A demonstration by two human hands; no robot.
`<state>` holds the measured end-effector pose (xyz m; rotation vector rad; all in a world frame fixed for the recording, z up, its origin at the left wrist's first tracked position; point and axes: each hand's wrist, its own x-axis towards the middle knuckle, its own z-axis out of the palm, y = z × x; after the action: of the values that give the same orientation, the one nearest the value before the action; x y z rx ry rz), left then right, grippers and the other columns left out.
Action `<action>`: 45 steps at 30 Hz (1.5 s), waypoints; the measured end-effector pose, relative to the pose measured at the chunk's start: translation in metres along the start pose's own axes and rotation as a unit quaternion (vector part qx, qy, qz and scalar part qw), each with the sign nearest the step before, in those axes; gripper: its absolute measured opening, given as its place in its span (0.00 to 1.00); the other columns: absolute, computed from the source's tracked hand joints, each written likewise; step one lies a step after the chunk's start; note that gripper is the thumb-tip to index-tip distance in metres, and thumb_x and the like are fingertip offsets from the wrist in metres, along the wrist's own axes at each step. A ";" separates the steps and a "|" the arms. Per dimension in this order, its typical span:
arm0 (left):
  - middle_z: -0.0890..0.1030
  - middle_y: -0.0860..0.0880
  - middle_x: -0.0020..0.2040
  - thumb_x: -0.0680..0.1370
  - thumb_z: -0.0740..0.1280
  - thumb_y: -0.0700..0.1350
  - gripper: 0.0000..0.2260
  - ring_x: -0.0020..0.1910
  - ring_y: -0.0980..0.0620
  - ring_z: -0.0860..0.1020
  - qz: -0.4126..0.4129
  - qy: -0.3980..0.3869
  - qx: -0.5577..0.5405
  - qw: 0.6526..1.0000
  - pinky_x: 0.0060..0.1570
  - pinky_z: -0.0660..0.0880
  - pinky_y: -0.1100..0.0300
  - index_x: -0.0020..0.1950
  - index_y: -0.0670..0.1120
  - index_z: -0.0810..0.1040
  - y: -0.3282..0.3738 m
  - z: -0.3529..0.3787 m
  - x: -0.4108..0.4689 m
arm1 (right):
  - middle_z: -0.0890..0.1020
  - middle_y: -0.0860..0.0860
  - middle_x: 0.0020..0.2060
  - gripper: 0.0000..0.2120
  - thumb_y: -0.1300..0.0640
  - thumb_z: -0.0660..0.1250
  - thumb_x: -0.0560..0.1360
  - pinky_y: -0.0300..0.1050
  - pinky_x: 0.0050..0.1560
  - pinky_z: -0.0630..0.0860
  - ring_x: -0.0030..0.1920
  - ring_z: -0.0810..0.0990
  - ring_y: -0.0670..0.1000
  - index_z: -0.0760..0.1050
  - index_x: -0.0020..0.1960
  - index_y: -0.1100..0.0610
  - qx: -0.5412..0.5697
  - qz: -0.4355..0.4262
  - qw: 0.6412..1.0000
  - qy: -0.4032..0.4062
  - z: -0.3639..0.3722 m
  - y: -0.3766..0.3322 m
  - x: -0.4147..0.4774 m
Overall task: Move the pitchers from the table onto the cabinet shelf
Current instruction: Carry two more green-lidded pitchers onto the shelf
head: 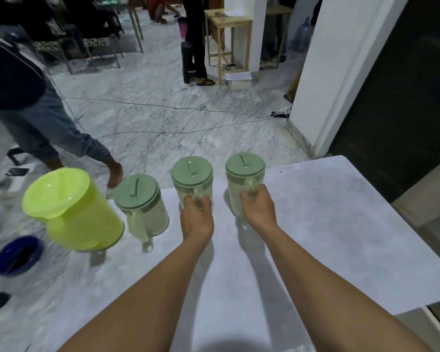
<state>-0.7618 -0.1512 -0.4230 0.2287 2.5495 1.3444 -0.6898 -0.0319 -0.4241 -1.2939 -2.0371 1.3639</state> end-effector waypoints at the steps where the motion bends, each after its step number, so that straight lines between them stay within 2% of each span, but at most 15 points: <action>1: 0.76 0.48 0.47 0.82 0.58 0.53 0.13 0.45 0.46 0.73 0.012 0.001 0.005 1.000 0.45 0.67 0.57 0.54 0.44 0.70 0.003 -0.001 0.000 | 0.76 0.52 0.49 0.15 0.52 0.64 0.79 0.43 0.47 0.68 0.48 0.75 0.54 0.72 0.61 0.61 0.003 -0.001 1.000 0.006 -0.003 -0.003 -0.002; 4: 0.76 0.47 0.46 0.82 0.59 0.52 0.12 0.43 0.46 0.72 0.044 -0.003 0.007 0.999 0.44 0.66 0.57 0.51 0.43 0.71 0.015 -0.009 -0.005 | 0.77 0.53 0.48 0.15 0.53 0.63 0.79 0.43 0.46 0.68 0.49 0.76 0.56 0.71 0.61 0.62 0.014 0.001 1.000 0.028 -0.016 -0.010 -0.011; 9: 0.75 0.49 0.37 0.81 0.61 0.51 0.12 0.39 0.47 0.72 0.094 0.003 -0.021 0.995 0.39 0.64 0.56 0.45 0.43 0.71 0.051 -0.031 -0.016 | 0.79 0.54 0.44 0.11 0.54 0.63 0.78 0.46 0.42 0.71 0.45 0.77 0.56 0.72 0.53 0.61 0.050 -0.014 0.995 0.087 -0.050 -0.038 -0.035; 11: 0.75 0.50 0.36 0.80 0.62 0.51 0.12 0.38 0.47 0.73 0.121 0.002 -0.045 0.992 0.37 0.64 0.56 0.44 0.43 0.72 0.071 -0.042 -0.025 | 0.79 0.54 0.42 0.10 0.54 0.63 0.77 0.46 0.38 0.71 0.43 0.78 0.56 0.72 0.51 0.61 0.067 -0.022 0.991 0.116 -0.068 -0.053 -0.049; 15: 0.76 0.49 0.36 0.80 0.62 0.49 0.12 0.33 0.54 0.72 0.164 -0.021 -0.096 0.982 0.30 0.63 0.61 0.45 0.40 0.75 0.107 -0.069 -0.048 | 0.76 0.53 0.36 0.09 0.56 0.62 0.76 0.45 0.32 0.67 0.36 0.74 0.53 0.72 0.48 0.62 0.078 -0.042 0.980 0.175 -0.102 -0.084 -0.091; 19: 0.80 0.44 0.38 0.78 0.64 0.49 0.13 0.36 0.46 0.75 0.206 -0.072 -0.118 0.969 0.34 0.64 0.56 0.45 0.39 0.76 0.133 -0.096 -0.080 | 0.74 0.51 0.33 0.05 0.58 0.63 0.75 0.44 0.32 0.65 0.33 0.72 0.51 0.71 0.42 0.59 0.085 -0.063 0.961 0.255 -0.133 -0.109 -0.149; 21: 0.81 0.43 0.39 0.77 0.64 0.49 0.13 0.38 0.45 0.77 0.222 -0.097 -0.137 0.960 0.34 0.65 0.56 0.44 0.39 0.76 0.145 -0.107 -0.097 | 0.73 0.50 0.31 0.07 0.58 0.63 0.74 0.43 0.31 0.64 0.31 0.70 0.49 0.69 0.38 0.56 0.083 -0.072 0.950 0.292 -0.150 -0.120 -0.178; 25: 0.81 0.44 0.36 0.76 0.63 0.48 0.12 0.37 0.45 0.79 0.266 -0.160 -0.186 0.932 0.30 0.68 0.59 0.43 0.39 0.77 0.176 -0.133 -0.148 | 0.75 0.51 0.31 0.08 0.57 0.65 0.76 0.43 0.30 0.66 0.31 0.72 0.49 0.72 0.38 0.56 0.077 -0.063 0.920 0.380 -0.191 -0.141 -0.248; 29: 0.80 0.46 0.34 0.77 0.63 0.49 0.11 0.38 0.43 0.81 0.291 -0.223 -0.222 0.904 0.38 0.76 0.52 0.40 0.42 0.76 0.200 -0.150 -0.206 | 0.80 0.51 0.36 0.07 0.53 0.66 0.75 0.44 0.34 0.71 0.37 0.77 0.52 0.77 0.43 0.57 0.075 -0.051 0.880 0.467 -0.233 -0.149 -0.315; 33: 0.80 0.44 0.38 0.78 0.63 0.49 0.11 0.37 0.45 0.78 0.336 -0.268 -0.234 0.872 0.33 0.66 0.58 0.43 0.41 0.76 0.228 -0.157 -0.271 | 0.80 0.51 0.33 0.08 0.55 0.68 0.74 0.43 0.32 0.69 0.34 0.76 0.51 0.76 0.38 0.57 0.081 -0.053 0.845 0.525 -0.282 -0.151 -0.384; 36: 0.80 0.45 0.38 0.79 0.63 0.49 0.13 0.35 0.48 0.77 0.367 -0.305 -0.233 0.847 0.30 0.65 0.60 0.45 0.40 0.78 0.246 -0.162 -0.330 | 0.81 0.52 0.33 0.08 0.55 0.69 0.74 0.44 0.33 0.69 0.35 0.77 0.52 0.78 0.40 0.58 0.077 -0.045 0.814 0.574 -0.319 -0.146 -0.437; 40: 0.82 0.44 0.40 0.78 0.63 0.50 0.13 0.39 0.45 0.78 0.401 -0.340 -0.248 0.814 0.39 0.68 0.58 0.46 0.42 0.80 0.265 -0.158 -0.400 | 0.81 0.52 0.34 0.07 0.54 0.69 0.73 0.44 0.32 0.68 0.35 0.77 0.52 0.79 0.41 0.57 0.070 -0.019 0.785 0.616 -0.364 -0.137 -0.494; 42: 0.82 0.45 0.41 0.78 0.63 0.50 0.12 0.40 0.45 0.79 0.411 -0.370 -0.251 0.795 0.39 0.71 0.56 0.46 0.42 0.80 0.272 -0.154 -0.438 | 0.82 0.52 0.35 0.07 0.53 0.70 0.73 0.43 0.33 0.69 0.36 0.78 0.52 0.80 0.41 0.57 0.074 -0.010 0.767 0.637 -0.386 -0.128 -0.526; 45: 0.83 0.44 0.40 0.77 0.64 0.50 0.12 0.40 0.43 0.81 0.422 -0.398 -0.261 0.772 0.41 0.75 0.54 0.45 0.43 0.79 0.279 -0.150 -0.491 | 0.81 0.50 0.33 0.07 0.52 0.69 0.73 0.39 0.27 0.69 0.32 0.76 0.48 0.79 0.40 0.56 0.064 0.005 0.752 0.656 -0.414 -0.116 -0.570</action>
<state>-0.3295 -0.2362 -0.0390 1.5662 1.2725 1.6320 -0.1609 -0.3040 -0.0295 -1.4927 -0.8897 0.2516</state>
